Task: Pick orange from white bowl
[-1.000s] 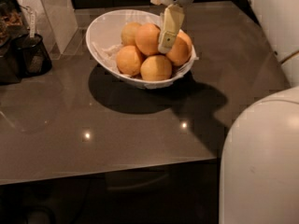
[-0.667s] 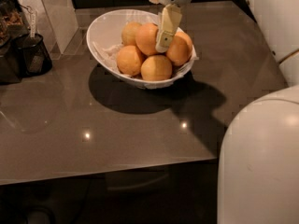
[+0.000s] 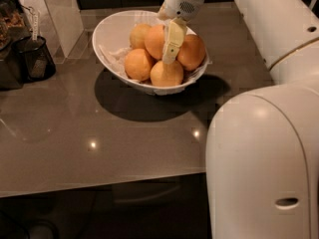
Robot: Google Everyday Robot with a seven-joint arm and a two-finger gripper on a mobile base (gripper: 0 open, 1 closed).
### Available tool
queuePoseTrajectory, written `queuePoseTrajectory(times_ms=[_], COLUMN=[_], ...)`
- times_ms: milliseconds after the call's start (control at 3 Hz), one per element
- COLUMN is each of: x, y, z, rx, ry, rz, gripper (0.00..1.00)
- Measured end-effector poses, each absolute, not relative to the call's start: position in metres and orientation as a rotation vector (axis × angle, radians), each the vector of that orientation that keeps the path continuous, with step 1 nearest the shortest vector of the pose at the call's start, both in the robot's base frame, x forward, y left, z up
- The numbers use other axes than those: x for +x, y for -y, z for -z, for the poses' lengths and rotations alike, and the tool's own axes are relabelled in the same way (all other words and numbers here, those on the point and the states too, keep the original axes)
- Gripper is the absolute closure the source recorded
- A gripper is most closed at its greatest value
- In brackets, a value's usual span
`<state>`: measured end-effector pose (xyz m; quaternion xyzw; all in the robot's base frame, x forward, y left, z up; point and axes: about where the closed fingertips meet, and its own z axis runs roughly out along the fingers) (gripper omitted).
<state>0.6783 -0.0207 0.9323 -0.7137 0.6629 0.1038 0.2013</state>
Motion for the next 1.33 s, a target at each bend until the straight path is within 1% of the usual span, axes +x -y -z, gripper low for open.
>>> queuePoseTrajectory(times_ms=[333,667,1333], x=[0.6875,0.6937,0.6903], y=[0.0203,0.0156,0.0160], z=[-0.9178,-0.9176,-0.9201], rx=[-1.982,-1.963,-1.963], ry=[-1.877,-1.865,-1.866], rz=[-0.324,-0.314,-0.313], gripper=[0.00,0.19,0.66])
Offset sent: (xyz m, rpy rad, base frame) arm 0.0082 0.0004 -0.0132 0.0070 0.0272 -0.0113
